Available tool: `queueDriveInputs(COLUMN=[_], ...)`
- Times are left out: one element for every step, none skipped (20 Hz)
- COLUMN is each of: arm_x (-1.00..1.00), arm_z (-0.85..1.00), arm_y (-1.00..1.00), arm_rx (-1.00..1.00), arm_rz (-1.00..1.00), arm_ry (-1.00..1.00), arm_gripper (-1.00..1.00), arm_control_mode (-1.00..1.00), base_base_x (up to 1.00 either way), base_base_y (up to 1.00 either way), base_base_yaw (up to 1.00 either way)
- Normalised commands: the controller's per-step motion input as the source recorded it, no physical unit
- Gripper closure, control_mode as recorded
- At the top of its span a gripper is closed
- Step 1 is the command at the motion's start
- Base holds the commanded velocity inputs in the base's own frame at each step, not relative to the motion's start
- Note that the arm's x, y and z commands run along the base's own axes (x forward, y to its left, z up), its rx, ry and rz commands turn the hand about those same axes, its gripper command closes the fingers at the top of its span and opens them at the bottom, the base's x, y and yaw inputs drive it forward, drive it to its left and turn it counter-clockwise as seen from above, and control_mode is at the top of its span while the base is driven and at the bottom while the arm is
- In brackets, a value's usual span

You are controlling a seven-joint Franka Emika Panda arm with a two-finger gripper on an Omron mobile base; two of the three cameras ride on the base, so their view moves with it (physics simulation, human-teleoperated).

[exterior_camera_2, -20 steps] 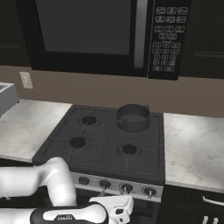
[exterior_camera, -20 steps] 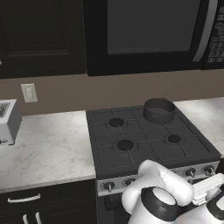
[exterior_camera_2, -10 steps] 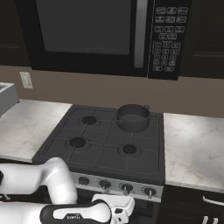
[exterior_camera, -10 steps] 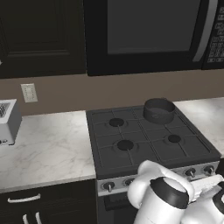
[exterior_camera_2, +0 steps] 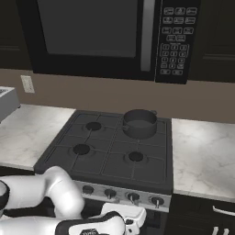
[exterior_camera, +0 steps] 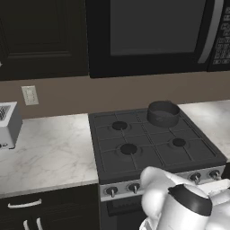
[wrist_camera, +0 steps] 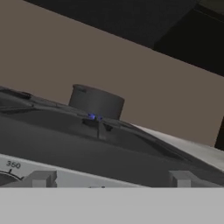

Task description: Turn off the rear right burner of the stove.

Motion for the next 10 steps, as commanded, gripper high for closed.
queueDriveInputs(arm_x=[0.03, 0.04, 0.03, 0.06, 0.09, 0.07, 0.07, 0.08, 0.12, 0.11], arm_z=[-0.19, -0.24, -0.25, -0.29, -0.29, -0.31, -0.32, -0.31, -0.26, -0.21], arm_y=[0.00, 0.00, 0.00, 0.00, 0.00, 0.00, 0.00, 0.00, 0.00, 0.00], arm_rx=[0.00, 0.00, 0.00, 0.00, 0.00, 0.00, 0.00, 0.00, 0.00, 0.00], arm_rz=[0.00, 0.00, 0.00, 0.00, 0.00, 0.00, 0.00, 0.00, 0.00, 0.00], arm_ry=[0.00, 0.00, 0.00, 0.00, 0.00, 0.00, 0.00, 0.00, 0.00, 0.00], arm_gripper=[-1.00, -1.00, -1.00, -1.00, -1.00, -1.00, -1.00, -1.00, -1.00, -1.00], arm_control_mode=[-1.00, -1.00, -1.00, -1.00, -1.00, -1.00, -1.00, -1.00, -1.00, -1.00], base_base_x=[0.00, 0.00, 0.00, 0.00, 0.00, 0.00, 0.00, 0.00, 0.00, 0.00], base_base_y=[0.00, 0.00, 0.00, 0.00, 0.00, 0.00, 0.00, 0.00, 0.00, 0.00], base_base_yaw=[0.00, 0.00, 0.00, 0.00, 0.00, 0.00, 0.00, 0.00, 0.00, 0.00])
